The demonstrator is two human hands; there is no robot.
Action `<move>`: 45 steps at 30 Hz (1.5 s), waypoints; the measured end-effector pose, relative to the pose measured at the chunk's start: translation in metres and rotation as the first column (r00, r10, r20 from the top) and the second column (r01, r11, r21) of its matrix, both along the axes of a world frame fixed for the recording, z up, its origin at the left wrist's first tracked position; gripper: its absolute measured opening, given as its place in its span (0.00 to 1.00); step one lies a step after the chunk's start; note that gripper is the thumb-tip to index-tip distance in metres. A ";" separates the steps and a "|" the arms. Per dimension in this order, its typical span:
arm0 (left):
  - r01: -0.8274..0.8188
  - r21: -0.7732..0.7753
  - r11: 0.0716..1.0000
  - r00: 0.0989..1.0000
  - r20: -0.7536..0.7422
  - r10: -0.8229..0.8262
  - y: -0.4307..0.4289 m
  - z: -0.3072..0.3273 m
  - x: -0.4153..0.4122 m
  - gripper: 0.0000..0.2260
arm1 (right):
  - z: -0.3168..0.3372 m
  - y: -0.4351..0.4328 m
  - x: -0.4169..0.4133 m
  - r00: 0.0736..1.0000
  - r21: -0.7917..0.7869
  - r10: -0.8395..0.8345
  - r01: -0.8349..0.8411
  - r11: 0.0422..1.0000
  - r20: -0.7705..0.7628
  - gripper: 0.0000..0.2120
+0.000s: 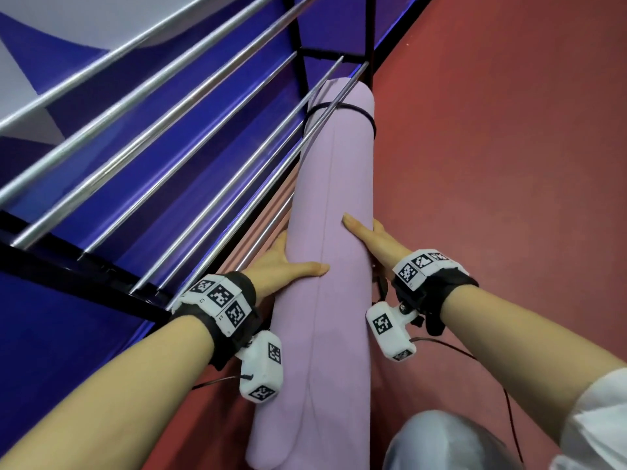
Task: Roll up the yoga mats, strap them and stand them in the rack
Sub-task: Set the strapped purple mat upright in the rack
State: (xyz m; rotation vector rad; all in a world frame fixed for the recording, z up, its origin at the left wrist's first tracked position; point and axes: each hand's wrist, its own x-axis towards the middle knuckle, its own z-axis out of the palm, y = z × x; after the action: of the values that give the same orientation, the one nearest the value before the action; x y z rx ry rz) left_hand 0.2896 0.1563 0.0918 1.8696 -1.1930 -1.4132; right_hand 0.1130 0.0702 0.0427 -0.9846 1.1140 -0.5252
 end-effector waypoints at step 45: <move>-0.076 0.044 0.996 0.991 -0.108 0.081 0.002 -0.004 0.018 0.38 | -0.008 -0.014 0.020 0.997 -0.105 -0.044 0.038 0.994 -0.064 0.57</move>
State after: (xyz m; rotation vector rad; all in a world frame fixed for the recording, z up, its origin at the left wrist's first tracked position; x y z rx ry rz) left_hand 0.3073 0.1587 0.0878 1.8195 -1.0345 -1.4857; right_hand 0.1330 0.0567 0.0351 -1.0776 1.1778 -0.5918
